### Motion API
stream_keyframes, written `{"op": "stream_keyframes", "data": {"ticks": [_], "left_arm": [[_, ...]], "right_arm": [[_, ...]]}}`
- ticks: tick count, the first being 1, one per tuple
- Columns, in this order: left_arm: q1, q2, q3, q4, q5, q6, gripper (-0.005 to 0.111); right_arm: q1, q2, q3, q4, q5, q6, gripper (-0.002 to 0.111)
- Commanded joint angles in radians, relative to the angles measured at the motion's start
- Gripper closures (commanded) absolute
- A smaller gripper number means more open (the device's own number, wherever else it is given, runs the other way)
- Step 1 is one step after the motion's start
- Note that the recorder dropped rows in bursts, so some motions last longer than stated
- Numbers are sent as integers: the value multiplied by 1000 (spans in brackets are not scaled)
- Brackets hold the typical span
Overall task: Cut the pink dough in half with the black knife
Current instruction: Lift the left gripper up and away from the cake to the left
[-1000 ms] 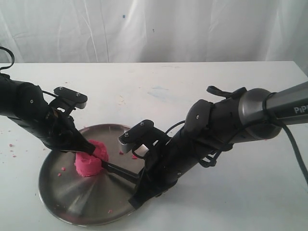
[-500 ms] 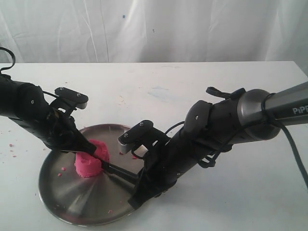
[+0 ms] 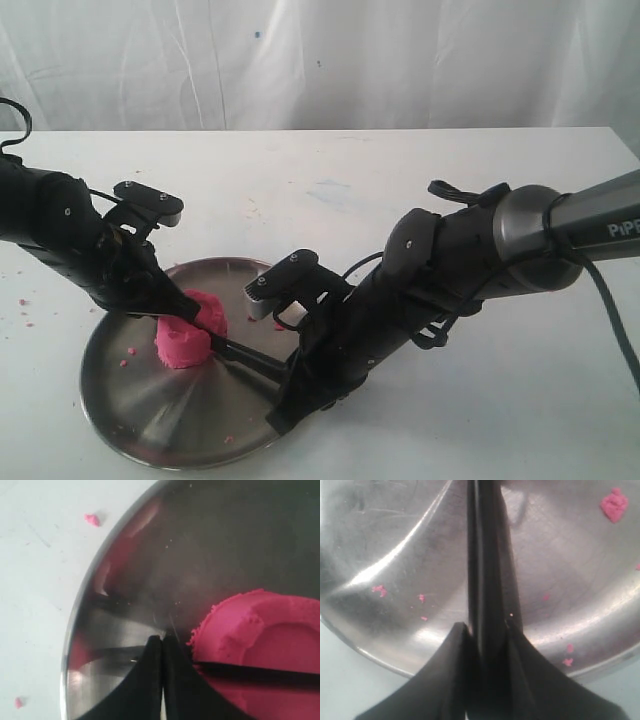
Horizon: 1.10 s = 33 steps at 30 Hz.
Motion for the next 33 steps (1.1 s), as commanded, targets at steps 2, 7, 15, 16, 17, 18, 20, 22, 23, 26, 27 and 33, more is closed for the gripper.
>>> {"op": "stream_keyframes", "data": {"ticks": [2, 7, 15, 16, 17, 18, 20, 22, 23, 26, 27, 33], "left_arm": [[-7, 21, 12, -20, 64, -3, 107], [-7, 21, 12, -20, 60, -3, 107], [-7, 17, -3, -20, 42, -3, 107], [-7, 15, -12, -20, 47, -3, 107], [-7, 11, -20, -20, 53, -3, 107], [-7, 5, -30, -20, 63, -3, 107], [-7, -19, -48, -20, 84, -3, 107], [-7, -51, -60, -20, 95, -3, 107], [-7, -71, -60, -20, 92, -3, 107], [-7, -129, -60, -20, 87, -3, 107], [-7, -150, -60, -20, 87, -3, 107], [-7, -286, -60, -20, 89, -22, 107]], "right_arm": [[2, 21, 10, -66, 46, -11, 108], [2, 21, 1, -71, 76, -11, 108], [2, 21, -3, -79, 83, 0, 108], [2, 21, -3, -79, 83, 0, 108], [2, 21, -3, -79, 83, 0, 108], [2, 21, -5, -79, 81, 0, 108], [2, 21, -10, -79, 81, 0, 108], [2, 21, -10, -79, 81, 0, 108], [2, 21, -10, -82, 81, 0, 108], [2, 21, -10, -83, 84, 0, 108], [2, 21, -10, -83, 84, 0, 108], [4, 21, -10, -83, 93, 0, 108]]}}
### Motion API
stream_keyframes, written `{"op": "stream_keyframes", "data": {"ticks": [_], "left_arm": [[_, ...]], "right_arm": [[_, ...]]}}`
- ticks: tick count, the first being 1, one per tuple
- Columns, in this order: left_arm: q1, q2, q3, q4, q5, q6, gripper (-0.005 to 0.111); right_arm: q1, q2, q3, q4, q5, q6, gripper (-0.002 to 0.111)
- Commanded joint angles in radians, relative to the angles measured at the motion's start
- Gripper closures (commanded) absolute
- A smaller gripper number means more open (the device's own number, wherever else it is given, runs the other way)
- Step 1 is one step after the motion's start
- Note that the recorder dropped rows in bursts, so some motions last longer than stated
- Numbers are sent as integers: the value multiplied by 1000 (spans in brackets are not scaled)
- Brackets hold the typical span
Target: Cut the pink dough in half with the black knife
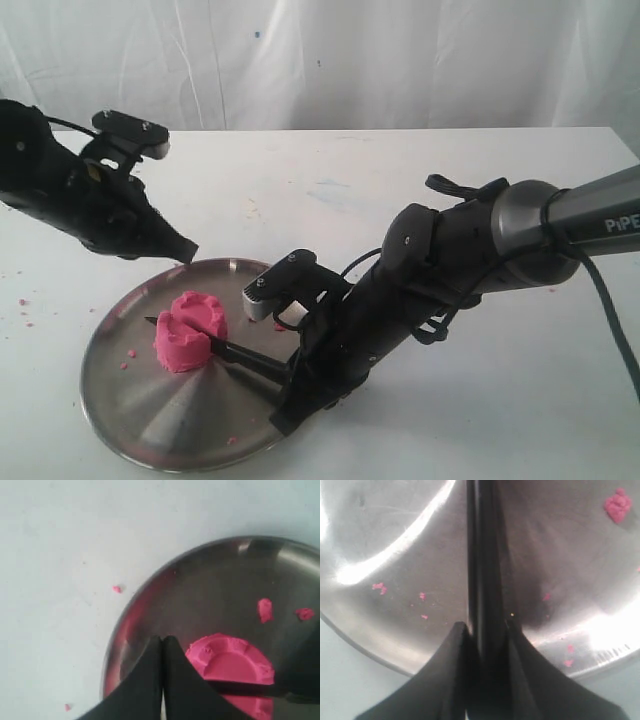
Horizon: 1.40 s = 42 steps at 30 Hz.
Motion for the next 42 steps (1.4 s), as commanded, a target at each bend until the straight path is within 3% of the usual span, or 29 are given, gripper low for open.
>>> {"op": "stream_keyframes", "data": {"ticks": [1, 10, 42], "left_arm": [[-6, -110, -3, -12, 19, -25, 107], [-6, -236, -1, -12, 28, -35, 107], [-6, -238, -1, -7, 36, -31, 107]], "right_arm": [[6, 17, 9, -41, 61, -7, 108], [10, 17, 9, -41, 75, -7, 108], [66, 9, -5, -134, 10, 132, 108]]}}
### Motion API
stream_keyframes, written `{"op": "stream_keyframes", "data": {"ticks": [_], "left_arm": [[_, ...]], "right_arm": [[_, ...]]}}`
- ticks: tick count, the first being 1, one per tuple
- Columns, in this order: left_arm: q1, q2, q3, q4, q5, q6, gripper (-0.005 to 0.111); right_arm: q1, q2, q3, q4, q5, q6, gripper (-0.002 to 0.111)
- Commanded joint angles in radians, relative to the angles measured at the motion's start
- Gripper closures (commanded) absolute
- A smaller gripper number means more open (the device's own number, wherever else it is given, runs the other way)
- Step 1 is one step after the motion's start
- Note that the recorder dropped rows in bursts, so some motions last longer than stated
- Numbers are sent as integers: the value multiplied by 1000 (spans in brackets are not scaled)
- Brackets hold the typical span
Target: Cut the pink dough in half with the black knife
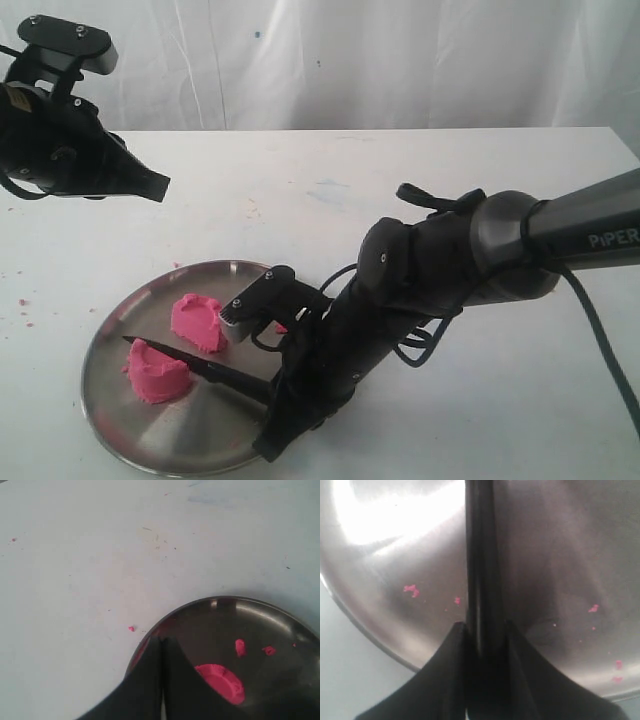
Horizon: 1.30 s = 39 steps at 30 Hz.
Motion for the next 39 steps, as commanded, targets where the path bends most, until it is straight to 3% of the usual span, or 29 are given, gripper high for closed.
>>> {"op": "stream_keyframes", "data": {"ticks": [1, 15, 23, 39], "left_arm": [[-6, -11, -1, -7, 11, -5, 107], [-6, -11, -1, -7, 13, -5, 107], [-6, -11, -1, -7, 15, -5, 107], [-6, -11, -1, -7, 15, -5, 107]], "right_arm": [[1, 9, 6, -64, 4, 34, 108], [-7, 9, -19, -347, -5, 334, 108], [-53, 9, -20, -350, -15, 363, 108], [-53, 9, -20, -343, -13, 363, 108]]}}
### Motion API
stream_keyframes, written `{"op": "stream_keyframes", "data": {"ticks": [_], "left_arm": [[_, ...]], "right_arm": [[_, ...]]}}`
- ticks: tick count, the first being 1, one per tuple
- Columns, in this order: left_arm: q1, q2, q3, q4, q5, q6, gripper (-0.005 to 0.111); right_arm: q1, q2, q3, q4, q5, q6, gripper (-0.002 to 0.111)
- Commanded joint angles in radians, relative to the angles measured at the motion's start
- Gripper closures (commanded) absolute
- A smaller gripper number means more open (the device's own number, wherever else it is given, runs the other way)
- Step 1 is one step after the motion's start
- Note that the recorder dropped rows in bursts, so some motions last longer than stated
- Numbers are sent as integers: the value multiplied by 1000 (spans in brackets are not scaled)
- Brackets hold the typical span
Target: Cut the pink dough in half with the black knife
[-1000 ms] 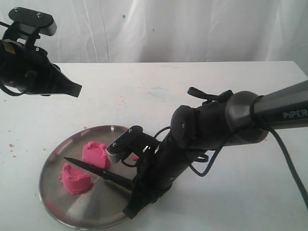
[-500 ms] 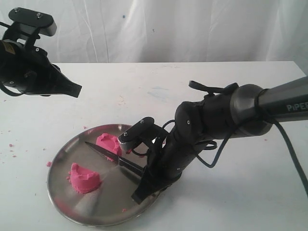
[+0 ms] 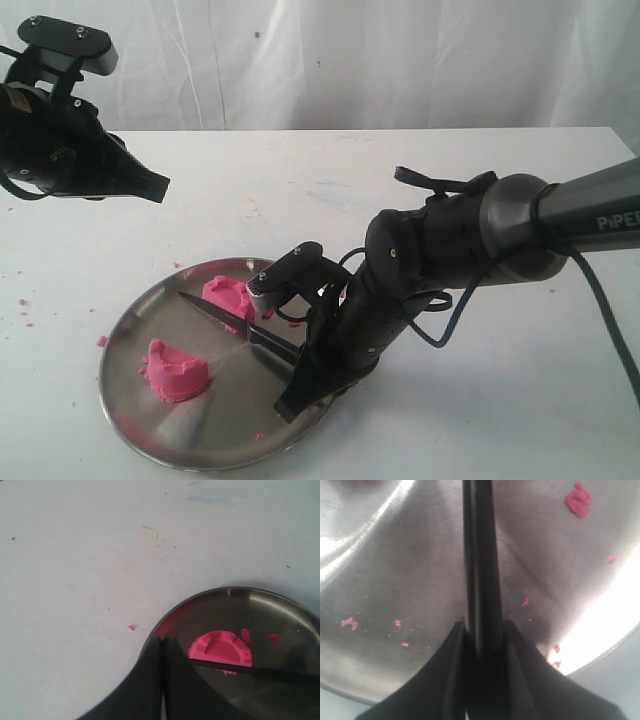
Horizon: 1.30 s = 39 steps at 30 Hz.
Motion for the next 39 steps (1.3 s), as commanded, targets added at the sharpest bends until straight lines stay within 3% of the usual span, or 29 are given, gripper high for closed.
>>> {"op": "stream_keyframes", "data": {"ticks": [1, 21, 26, 30, 33, 39], "left_arm": [[-6, -11, -1, -7, 12, -5, 107], [-6, -9, -1, -7, 12, -5, 107], [-6, -6, -1, -7, 12, -5, 107], [-6, -7, -1, -7, 18, -5, 107], [-6, -7, -1, -7, 23, -5, 107], [-6, -7, -1, -7, 23, -5, 107]], "right_arm": [[-12, 9, 10, -24, 21, 8, 108], [12, -83, -23, -9, 91, 8, 108], [28, -221, -23, -1, 55, 8, 108], [-19, -308, -3, -76, 10, 98, 108], [-75, -252, 39, -159, -37, 261, 108], [-84, -99, 39, -143, -46, 262, 108]]}}
